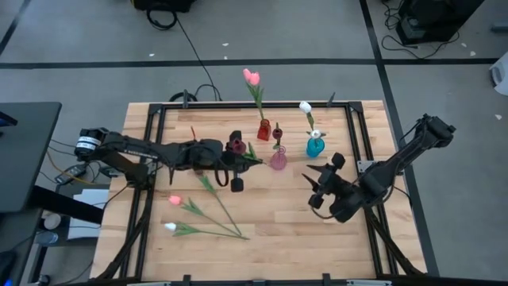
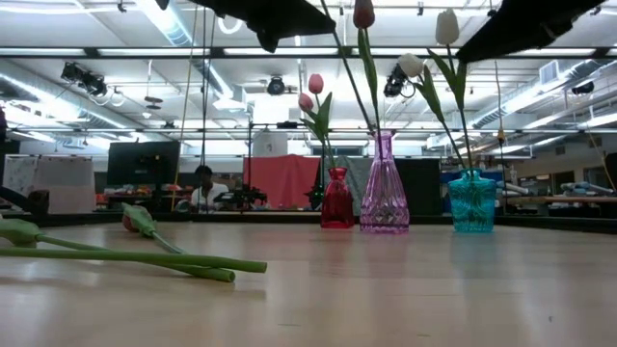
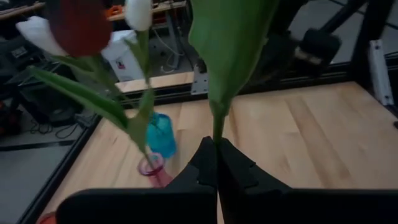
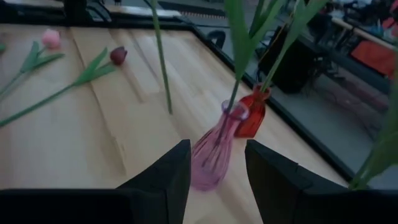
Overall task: Sort flowers into vase by color
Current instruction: Put the bottom red flower into the pink vase, then put the red flower into the pink vase
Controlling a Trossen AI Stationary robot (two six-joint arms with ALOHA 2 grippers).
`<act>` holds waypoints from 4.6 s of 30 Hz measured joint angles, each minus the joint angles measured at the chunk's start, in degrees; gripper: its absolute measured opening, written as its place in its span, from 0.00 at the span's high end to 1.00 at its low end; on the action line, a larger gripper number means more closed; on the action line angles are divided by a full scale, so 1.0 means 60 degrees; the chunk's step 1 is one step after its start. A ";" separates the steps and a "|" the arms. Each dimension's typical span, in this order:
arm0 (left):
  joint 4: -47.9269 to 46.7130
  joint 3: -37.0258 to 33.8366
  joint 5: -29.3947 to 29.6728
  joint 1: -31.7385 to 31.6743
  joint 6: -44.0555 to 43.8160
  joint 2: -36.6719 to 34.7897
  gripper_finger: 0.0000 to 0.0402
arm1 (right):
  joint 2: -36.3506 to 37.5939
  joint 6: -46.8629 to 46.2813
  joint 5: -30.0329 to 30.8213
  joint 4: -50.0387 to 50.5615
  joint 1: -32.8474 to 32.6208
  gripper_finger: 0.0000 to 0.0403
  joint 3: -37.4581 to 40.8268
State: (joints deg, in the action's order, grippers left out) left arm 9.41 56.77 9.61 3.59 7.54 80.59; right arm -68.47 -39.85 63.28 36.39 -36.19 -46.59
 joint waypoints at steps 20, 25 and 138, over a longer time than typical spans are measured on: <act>0.0412 0.0065 -0.0474 -0.0653 -0.0361 0.0280 1.00 | 0.2108 0.5601 -0.4065 -0.7043 0.1660 0.60 0.3111; 0.0009 0.0727 -0.0474 -0.0784 -0.0014 0.0910 1.00 | 0.2638 0.6434 -0.3734 -0.6981 0.2089 0.60 0.3125; -1.0199 0.1002 -0.0440 0.1216 -0.0764 0.2190 0.58 | 0.2515 0.5562 -0.4490 -0.7457 0.2492 0.60 0.3126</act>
State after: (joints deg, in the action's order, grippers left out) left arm -51.78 62.78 6.97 10.88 2.96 93.73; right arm -53.38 -6.47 36.34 -8.35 -21.23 -27.83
